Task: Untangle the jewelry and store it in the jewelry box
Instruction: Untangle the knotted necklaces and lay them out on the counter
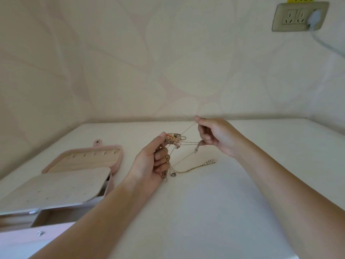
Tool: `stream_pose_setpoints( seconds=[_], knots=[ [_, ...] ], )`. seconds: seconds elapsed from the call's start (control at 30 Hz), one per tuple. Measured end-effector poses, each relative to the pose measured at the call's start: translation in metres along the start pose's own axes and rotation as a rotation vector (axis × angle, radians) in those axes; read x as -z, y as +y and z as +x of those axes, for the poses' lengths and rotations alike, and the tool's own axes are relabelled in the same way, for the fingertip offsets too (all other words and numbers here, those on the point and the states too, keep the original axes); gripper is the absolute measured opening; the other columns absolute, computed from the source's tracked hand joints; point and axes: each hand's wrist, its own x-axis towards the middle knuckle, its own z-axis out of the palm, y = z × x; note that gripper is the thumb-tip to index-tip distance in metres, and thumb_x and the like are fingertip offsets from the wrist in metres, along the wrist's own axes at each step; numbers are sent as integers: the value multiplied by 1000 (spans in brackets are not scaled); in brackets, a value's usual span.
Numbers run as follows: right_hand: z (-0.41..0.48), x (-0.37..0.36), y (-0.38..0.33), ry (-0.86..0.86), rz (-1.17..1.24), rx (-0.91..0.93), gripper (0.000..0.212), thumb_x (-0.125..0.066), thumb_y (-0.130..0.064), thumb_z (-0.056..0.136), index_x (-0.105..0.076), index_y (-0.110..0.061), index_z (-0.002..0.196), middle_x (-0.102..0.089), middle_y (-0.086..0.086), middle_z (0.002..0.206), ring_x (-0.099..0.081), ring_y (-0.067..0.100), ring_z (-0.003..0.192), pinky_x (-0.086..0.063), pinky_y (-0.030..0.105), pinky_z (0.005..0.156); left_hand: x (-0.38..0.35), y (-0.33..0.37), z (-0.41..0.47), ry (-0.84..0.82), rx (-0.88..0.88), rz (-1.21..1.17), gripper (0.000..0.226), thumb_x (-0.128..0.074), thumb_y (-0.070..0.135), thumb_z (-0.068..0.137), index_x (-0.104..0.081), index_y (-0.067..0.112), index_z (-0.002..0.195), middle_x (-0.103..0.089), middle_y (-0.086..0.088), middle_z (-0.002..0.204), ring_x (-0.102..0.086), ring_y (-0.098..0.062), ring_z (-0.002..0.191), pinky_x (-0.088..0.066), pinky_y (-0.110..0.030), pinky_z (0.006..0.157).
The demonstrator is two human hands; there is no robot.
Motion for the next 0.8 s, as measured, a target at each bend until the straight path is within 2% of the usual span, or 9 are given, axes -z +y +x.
stream_pose_setpoints(
  seconds=[0.13,0.2,0.27,0.37,0.47,0.57,0.63,0.73,0.8],
  knots=[
    [-6,4,0,-155,-284,-32,24,-42,-4,93,-66,-5,96,-61,8,62,-41,13,39,-53,28,60,2,1,0,-27,-6,63,26,-52,31,92,-49,20,68,-21,9,46,-15,-6,40,-10,-19,36],
    [-8,4,-1,-283,-246,-19,30,-43,9,87,-65,-3,104,-65,9,79,-51,12,49,-55,30,76,4,3,0,-40,-8,65,24,-50,28,92,-50,19,70,-22,9,45,-15,-5,38,-9,-19,38],
    [-9,1,-2,-404,-126,-15,32,-45,13,87,-65,-2,106,-64,8,85,-52,11,53,-54,30,81,5,4,0,-57,-6,77,21,-50,28,90,-50,18,71,-23,8,46,-15,-6,38,-9,-20,39],
    [-12,-8,-3,-455,-98,-19,22,-55,-2,91,-66,-9,108,-65,-7,80,-38,7,50,-47,19,63,5,3,-2,-96,-6,143,17,-55,31,82,-49,18,72,-25,8,50,-16,-6,41,-11,-20,40],
    [-13,-17,0,-373,-200,59,20,-64,-14,87,-69,-7,105,-64,-16,73,-33,4,51,-26,15,48,3,2,-3,-121,-10,235,20,-57,35,80,-49,20,71,-28,9,51,-18,-5,41,-12,-19,40],
    [-14,-18,-3,-306,-271,121,9,-70,-14,82,-73,-13,91,-65,-15,73,-42,1,49,-25,11,45,3,2,-3,-112,-33,288,21,-58,37,79,-50,20,70,-30,10,51,-20,-4,41,-14,-17,40],
    [-15,-16,-6,-326,-248,126,5,-68,-12,84,-70,-17,82,-63,-15,67,-36,2,49,-23,13,46,3,2,-3,-104,-48,294,19,-62,38,74,-54,21,69,-31,9,54,-20,-4,42,-15,-16,40],
    [-14,-15,-8,-324,-96,97,12,-58,-5,87,-61,-12,78,-58,-14,57,-25,3,46,-19,16,47,1,0,-3,-90,-86,308,11,-69,31,68,-62,23,64,-39,9,60,-24,-5,48,-17,-16,40],
    [-13,-15,-9,-319,100,53,8,-55,-4,85,-57,-10,79,-59,-8,63,-25,3,43,-20,15,44,1,0,-2,-63,-97,291,16,-68,16,73,-60,22,60,-46,9,64,-28,-6,51,-19,-15,40]
  ],
)
